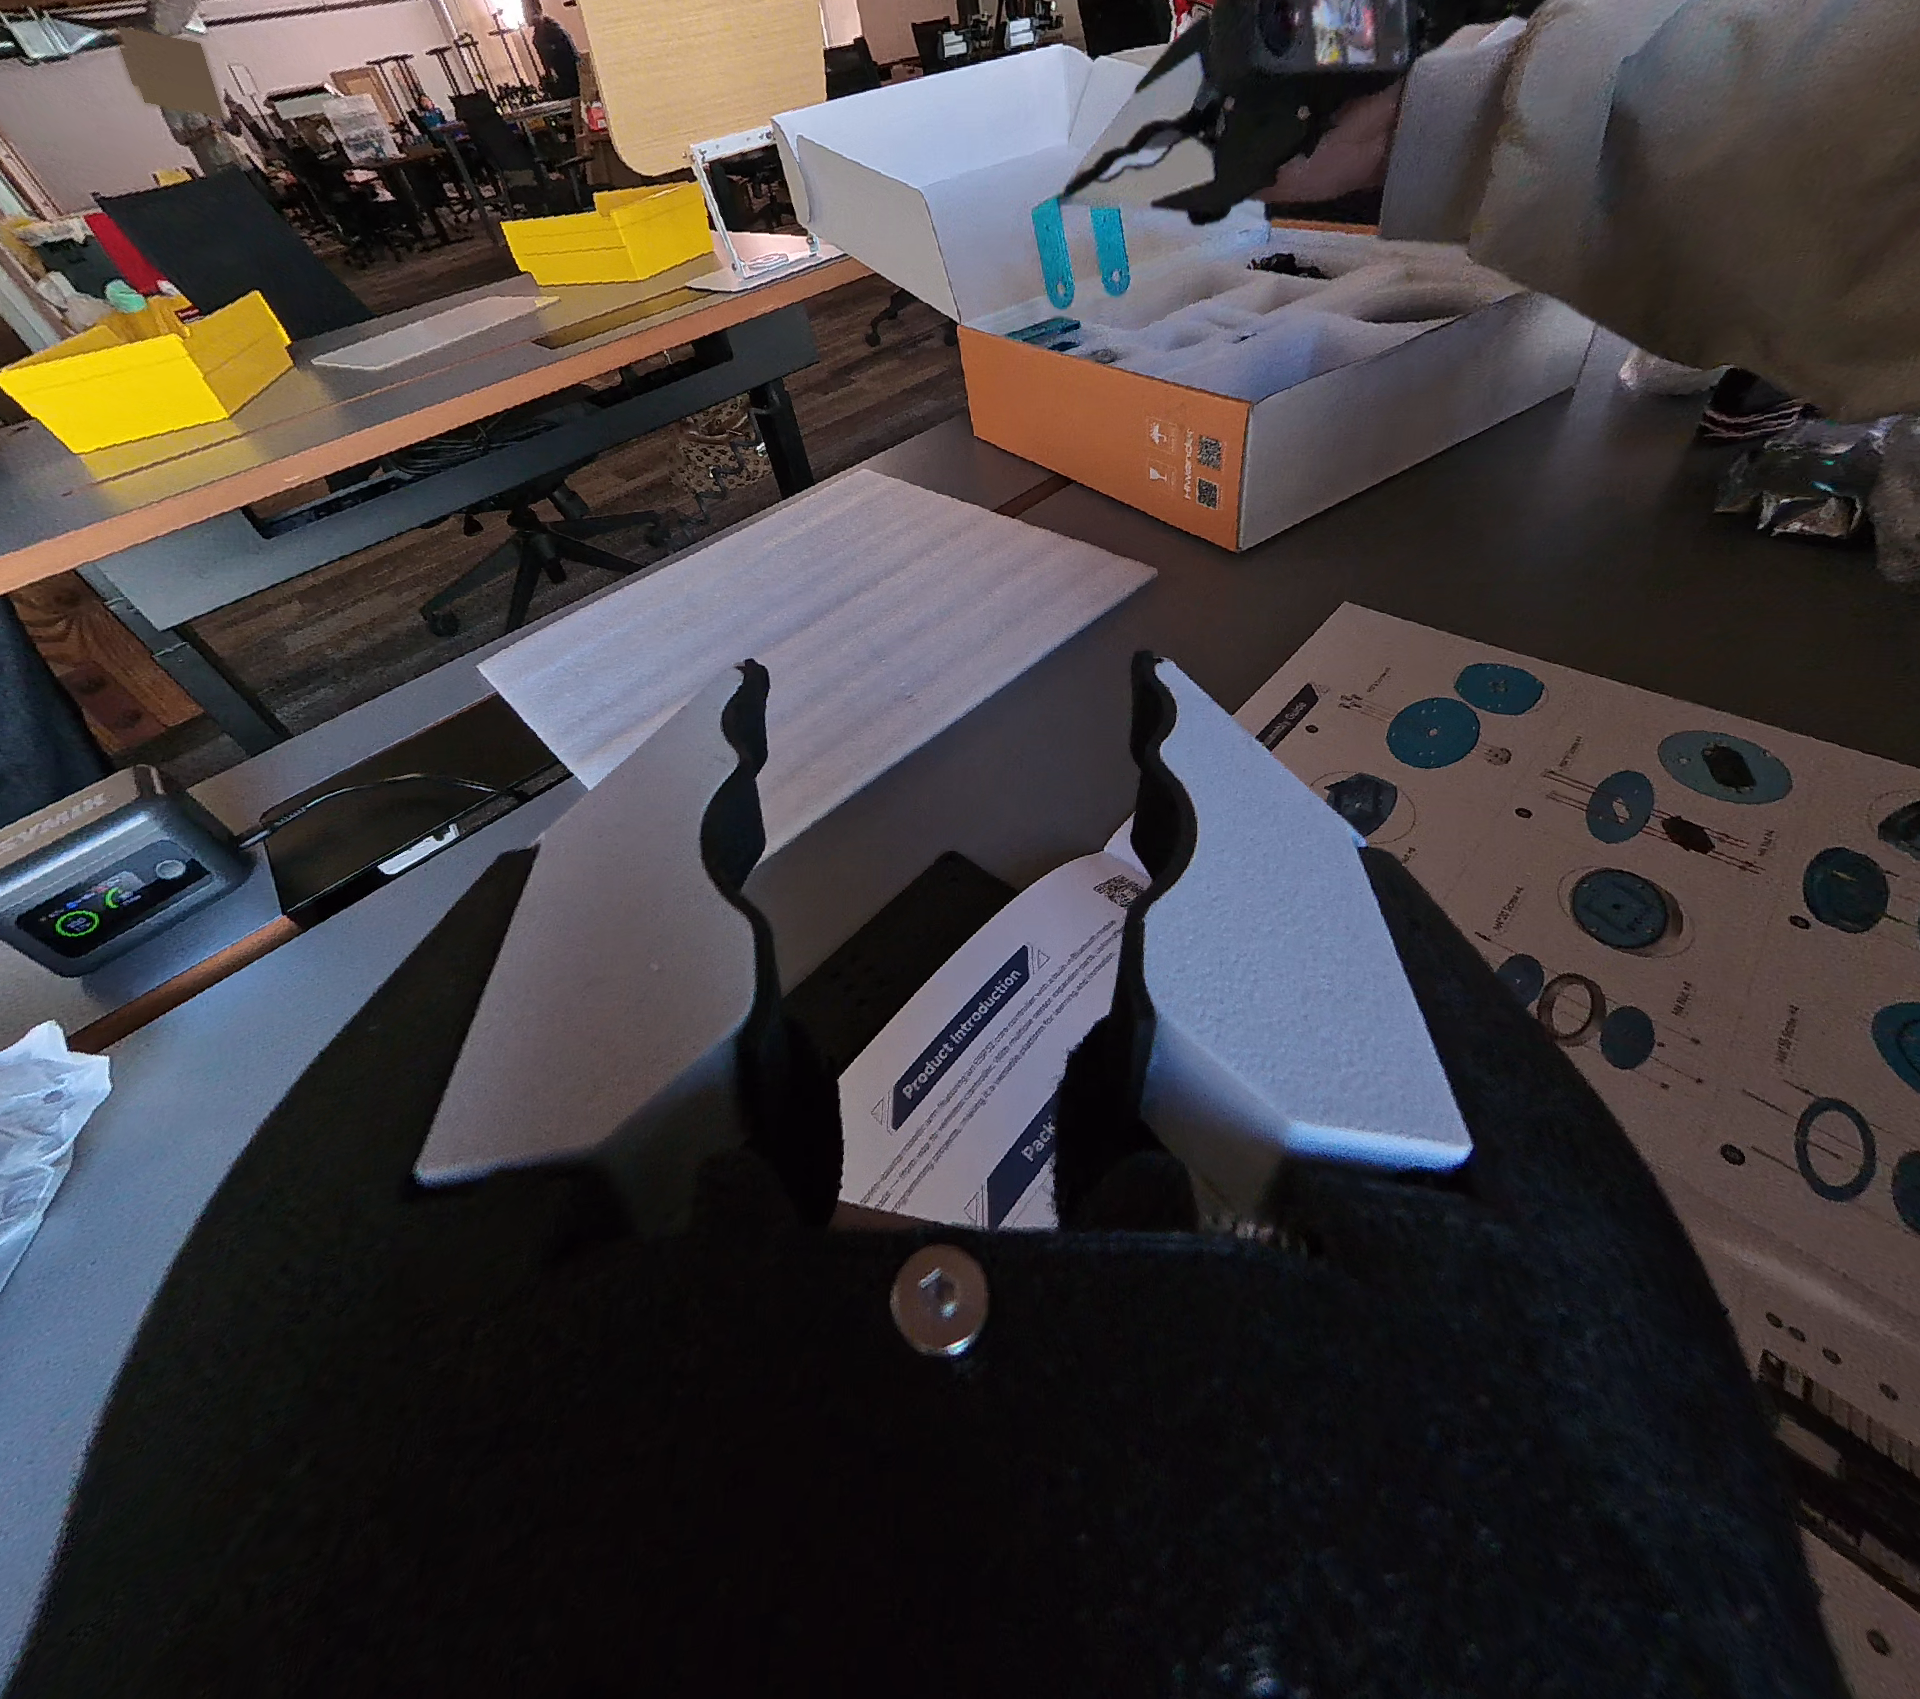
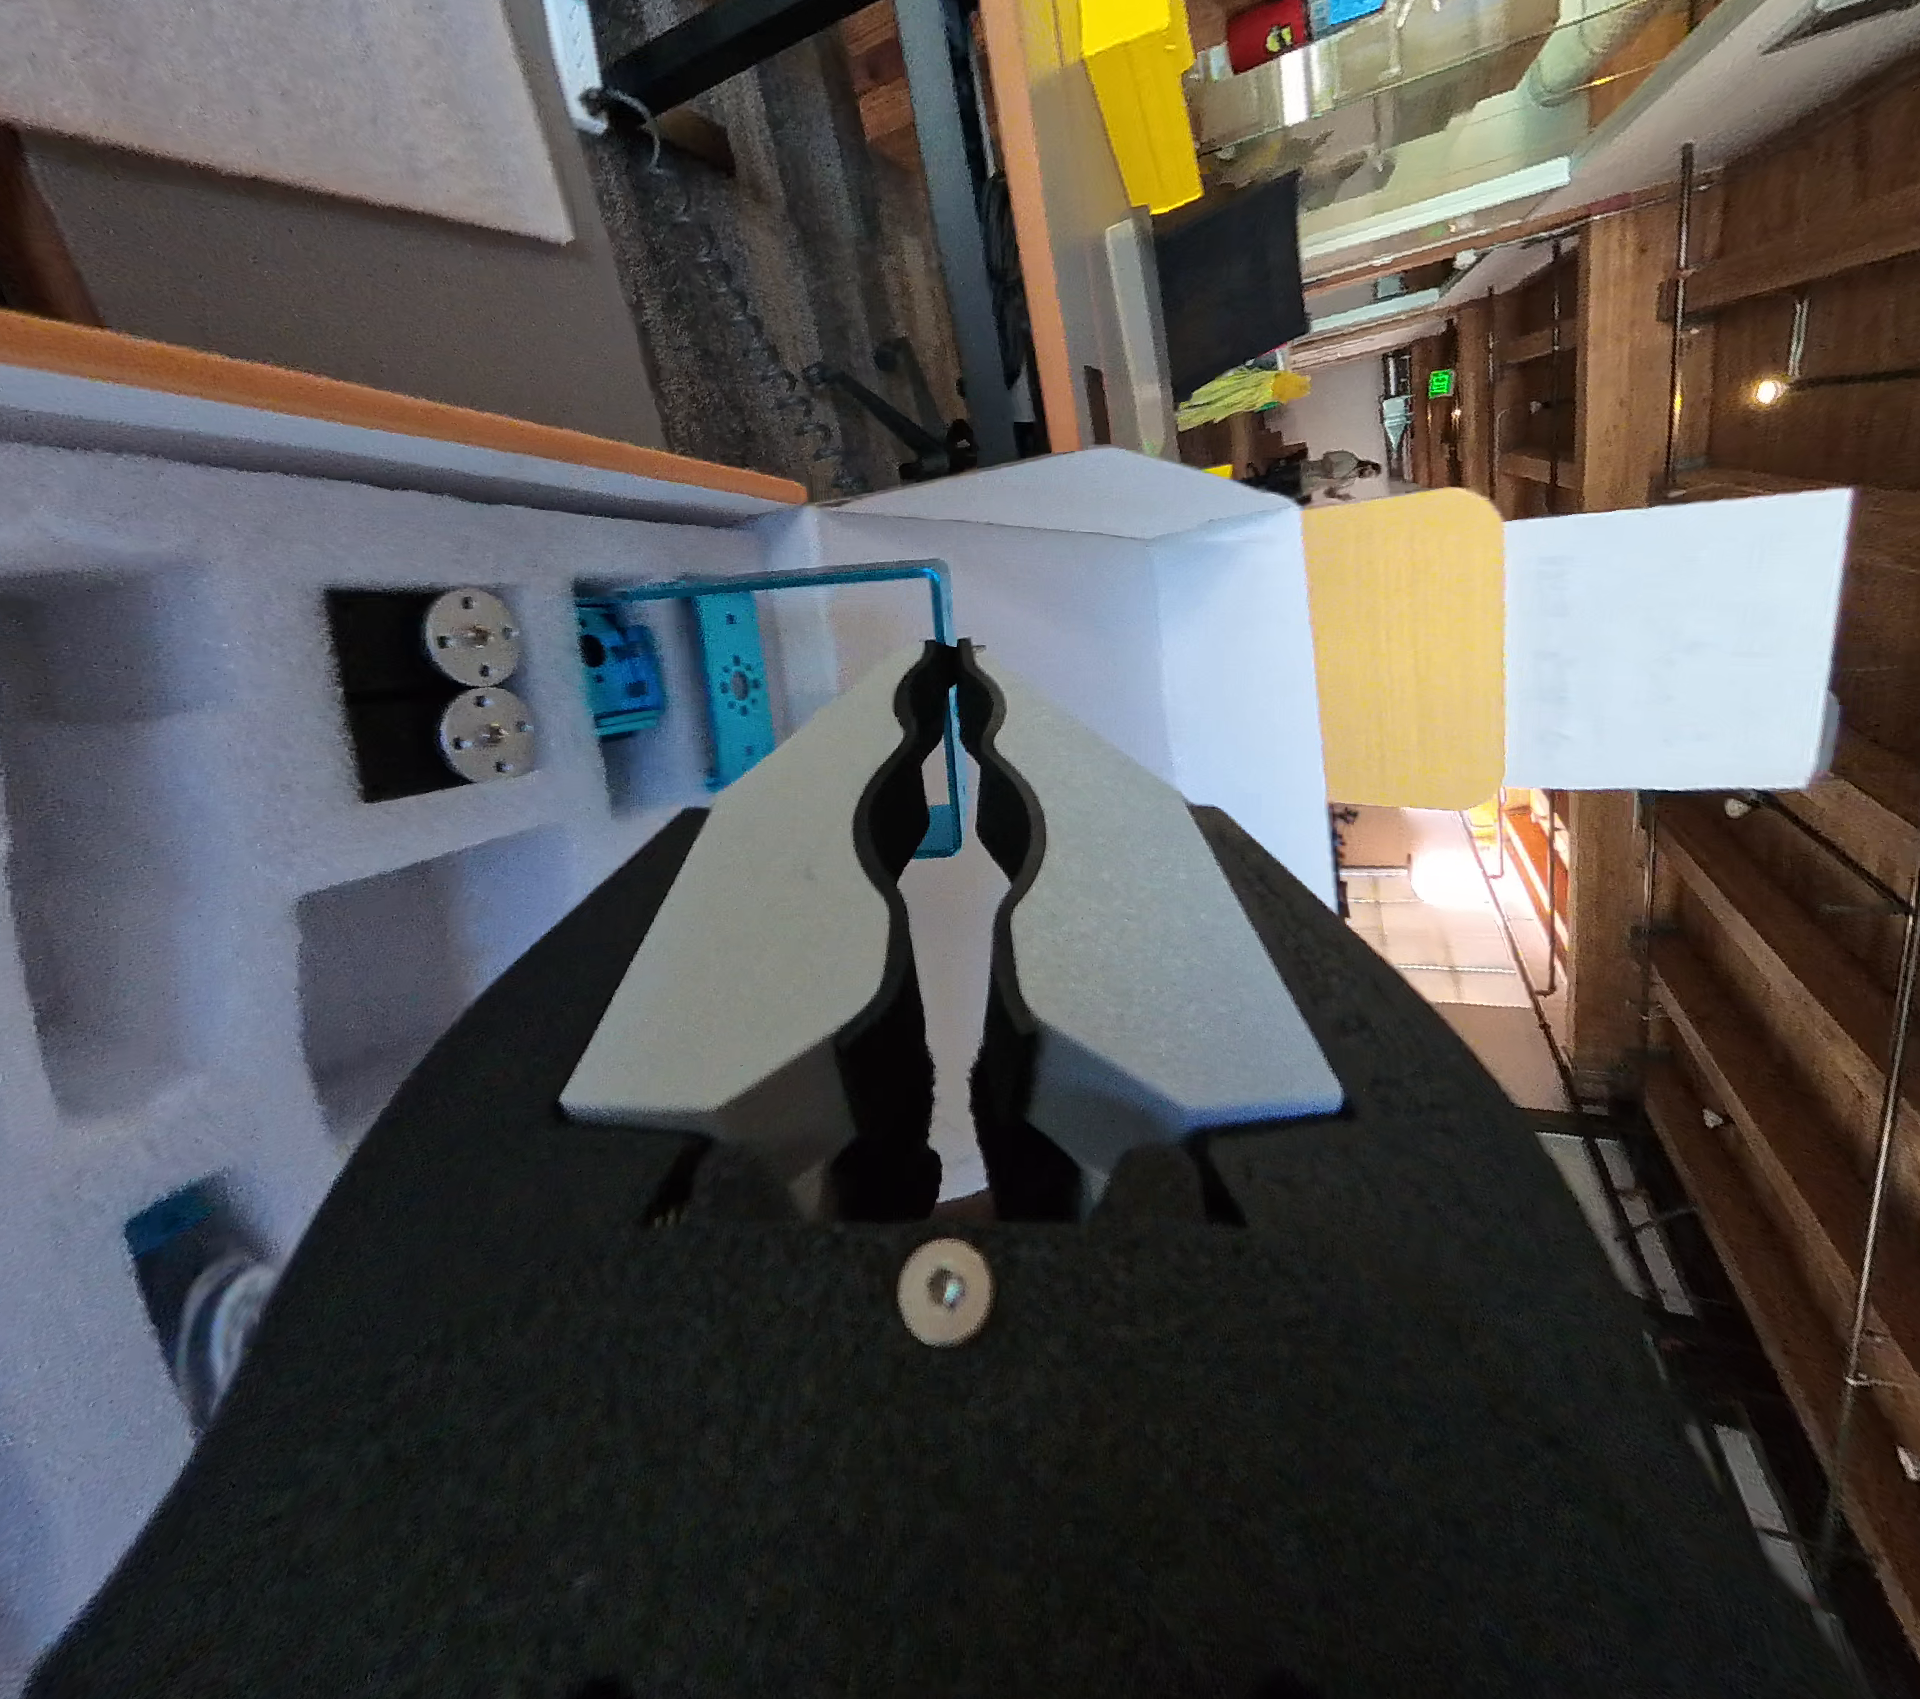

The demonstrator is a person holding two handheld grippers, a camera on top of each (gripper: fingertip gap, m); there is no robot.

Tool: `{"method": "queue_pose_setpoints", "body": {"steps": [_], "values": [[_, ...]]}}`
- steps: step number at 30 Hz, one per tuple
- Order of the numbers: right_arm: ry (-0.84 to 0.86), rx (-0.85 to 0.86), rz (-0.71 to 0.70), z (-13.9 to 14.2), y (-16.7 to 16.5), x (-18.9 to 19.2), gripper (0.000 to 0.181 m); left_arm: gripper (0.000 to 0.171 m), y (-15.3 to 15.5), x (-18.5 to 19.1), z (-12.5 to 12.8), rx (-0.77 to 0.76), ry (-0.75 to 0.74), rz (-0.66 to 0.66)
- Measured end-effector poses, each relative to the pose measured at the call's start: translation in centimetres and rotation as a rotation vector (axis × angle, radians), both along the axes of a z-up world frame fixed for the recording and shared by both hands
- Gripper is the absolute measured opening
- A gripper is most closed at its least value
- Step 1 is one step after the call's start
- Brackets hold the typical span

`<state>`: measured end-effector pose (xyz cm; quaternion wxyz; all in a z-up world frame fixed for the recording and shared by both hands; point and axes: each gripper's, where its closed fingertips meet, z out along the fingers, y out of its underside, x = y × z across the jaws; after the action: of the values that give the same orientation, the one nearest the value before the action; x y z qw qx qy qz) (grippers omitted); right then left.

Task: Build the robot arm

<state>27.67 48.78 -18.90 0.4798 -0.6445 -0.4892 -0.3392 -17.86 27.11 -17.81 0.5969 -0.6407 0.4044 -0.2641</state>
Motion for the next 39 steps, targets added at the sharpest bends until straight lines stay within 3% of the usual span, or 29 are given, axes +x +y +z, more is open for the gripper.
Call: {"method": "queue_pose_setpoints", "body": {"steps": [4, 7, 10, 15, 17, 20, 26, 39], "values": [[0.059, 0.006, 0.003, 2.9, -1.5, -0.3, 0.0, 0.07, -0.2, 0.3, 0.2, -0.015, -0.023, -0.016], [0.179, -0.106, 0.063, 3.9, -4.1, -2.7, 0.0, 0.069, -0.8, 1.3, 0.2, -0.053, -0.055, -0.057], [0.24, -0.328, 0.073, 3.0, -8.1, -4.9, 0.0, 0.069, -1.3, 2.2, -0.3, -0.058, -0.037, -0.087], [0.31, -0.9, 0.188, -2.7, -21.6, -9.4, 0.001, 0.069, -2.6, 3.4, -0.3, -0.091, -0.073, -0.155], [0.263, -1.039, 0.168, -5.7, -26.2, -9.2, 0.001, 0.069, -2.7, 3.6, -0.5, -0.089, -0.064, -0.157], [0.235, -1.144, 0.083, -9.7, -30.3, -7.4, 0.001, 0.068, -3.0, 4.0, -0.8, -0.104, -0.067, -0.172], [0.305, -1.151, -0.029, -13.2, -32.3, -4.9, 0.001, 0.067, -2.7, 4.3, -1.7, -0.135, -0.074, -0.173], [0.431, -1.066, -0.263, -14.0, -30.1, 2.2, 0.001, 0.067, -1.7, 4.0, -2.7, -0.161, -0.069, -0.145]]}}
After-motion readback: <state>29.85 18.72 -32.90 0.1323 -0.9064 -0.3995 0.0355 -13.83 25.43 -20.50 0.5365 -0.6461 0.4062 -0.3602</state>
